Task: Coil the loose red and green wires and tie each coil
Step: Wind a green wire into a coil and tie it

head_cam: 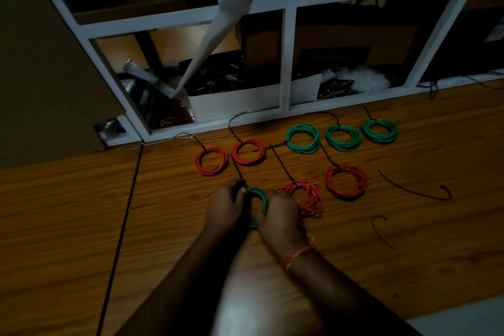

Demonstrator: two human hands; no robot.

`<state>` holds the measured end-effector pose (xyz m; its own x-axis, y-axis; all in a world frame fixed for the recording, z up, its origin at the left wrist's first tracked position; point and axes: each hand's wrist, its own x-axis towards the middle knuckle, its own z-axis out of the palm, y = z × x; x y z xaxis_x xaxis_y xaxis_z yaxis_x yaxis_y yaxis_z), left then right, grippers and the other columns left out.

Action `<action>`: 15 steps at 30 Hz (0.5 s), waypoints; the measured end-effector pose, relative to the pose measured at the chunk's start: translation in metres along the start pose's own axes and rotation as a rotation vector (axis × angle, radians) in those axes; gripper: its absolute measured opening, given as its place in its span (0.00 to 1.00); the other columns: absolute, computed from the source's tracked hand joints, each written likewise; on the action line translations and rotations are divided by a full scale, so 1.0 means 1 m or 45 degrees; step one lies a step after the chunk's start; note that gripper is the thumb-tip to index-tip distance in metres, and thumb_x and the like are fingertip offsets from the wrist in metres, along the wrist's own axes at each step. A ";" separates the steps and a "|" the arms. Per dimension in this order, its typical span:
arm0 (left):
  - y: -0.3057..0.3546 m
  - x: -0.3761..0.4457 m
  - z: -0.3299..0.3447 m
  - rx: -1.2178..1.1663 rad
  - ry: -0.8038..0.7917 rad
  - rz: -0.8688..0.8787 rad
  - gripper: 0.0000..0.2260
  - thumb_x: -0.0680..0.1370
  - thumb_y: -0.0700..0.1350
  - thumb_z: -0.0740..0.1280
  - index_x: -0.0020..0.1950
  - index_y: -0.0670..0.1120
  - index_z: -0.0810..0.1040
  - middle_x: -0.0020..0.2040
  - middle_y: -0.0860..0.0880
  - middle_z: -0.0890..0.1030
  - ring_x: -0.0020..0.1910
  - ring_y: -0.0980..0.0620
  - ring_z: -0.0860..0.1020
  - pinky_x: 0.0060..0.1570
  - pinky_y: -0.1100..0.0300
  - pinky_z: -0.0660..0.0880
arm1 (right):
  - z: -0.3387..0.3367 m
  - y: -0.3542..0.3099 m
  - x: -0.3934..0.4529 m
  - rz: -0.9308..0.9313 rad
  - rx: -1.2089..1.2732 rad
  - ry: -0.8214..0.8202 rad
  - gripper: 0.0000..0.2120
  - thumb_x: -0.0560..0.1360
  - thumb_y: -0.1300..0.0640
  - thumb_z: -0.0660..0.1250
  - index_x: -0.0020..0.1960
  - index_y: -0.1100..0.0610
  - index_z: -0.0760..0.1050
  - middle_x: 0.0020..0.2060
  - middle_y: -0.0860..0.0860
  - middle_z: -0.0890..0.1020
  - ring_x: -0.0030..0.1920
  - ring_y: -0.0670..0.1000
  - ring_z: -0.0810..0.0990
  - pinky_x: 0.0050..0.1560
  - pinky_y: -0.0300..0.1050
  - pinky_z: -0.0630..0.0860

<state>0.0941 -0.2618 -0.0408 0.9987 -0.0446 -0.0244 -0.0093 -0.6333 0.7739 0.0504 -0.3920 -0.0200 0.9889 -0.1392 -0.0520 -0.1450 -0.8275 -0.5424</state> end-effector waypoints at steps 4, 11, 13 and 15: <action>-0.005 -0.004 0.000 0.011 0.046 -0.012 0.14 0.82 0.43 0.66 0.68 0.43 0.78 0.62 0.46 0.83 0.60 0.47 0.81 0.61 0.51 0.78 | 0.003 0.001 -0.012 -0.052 -0.017 -0.032 0.23 0.81 0.49 0.63 0.73 0.56 0.69 0.63 0.56 0.74 0.61 0.56 0.76 0.59 0.47 0.74; -0.001 -0.008 -0.002 0.098 0.194 -0.027 0.16 0.82 0.45 0.68 0.69 0.44 0.77 0.64 0.46 0.79 0.58 0.50 0.80 0.58 0.55 0.79 | -0.028 0.018 -0.028 -0.344 0.203 0.216 0.16 0.78 0.60 0.65 0.64 0.57 0.80 0.52 0.53 0.78 0.50 0.52 0.78 0.49 0.34 0.69; 0.010 -0.014 -0.002 0.110 0.242 0.078 0.14 0.81 0.44 0.68 0.67 0.47 0.77 0.64 0.49 0.75 0.61 0.52 0.76 0.60 0.56 0.78 | -0.048 0.029 -0.028 -0.391 0.226 0.345 0.11 0.79 0.62 0.67 0.59 0.56 0.82 0.49 0.50 0.78 0.47 0.47 0.76 0.45 0.32 0.71; 0.024 -0.021 0.000 0.142 0.240 0.272 0.13 0.80 0.45 0.68 0.64 0.49 0.79 0.62 0.52 0.74 0.63 0.53 0.73 0.62 0.56 0.75 | -0.066 0.047 -0.021 -0.355 0.226 0.441 0.10 0.79 0.63 0.67 0.58 0.56 0.82 0.49 0.48 0.78 0.47 0.45 0.76 0.44 0.28 0.70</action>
<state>0.0730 -0.2763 -0.0221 0.9651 -0.0485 0.2574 -0.2153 -0.7066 0.6741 0.0204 -0.4641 0.0109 0.9161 -0.1231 0.3817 0.1618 -0.7573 -0.6327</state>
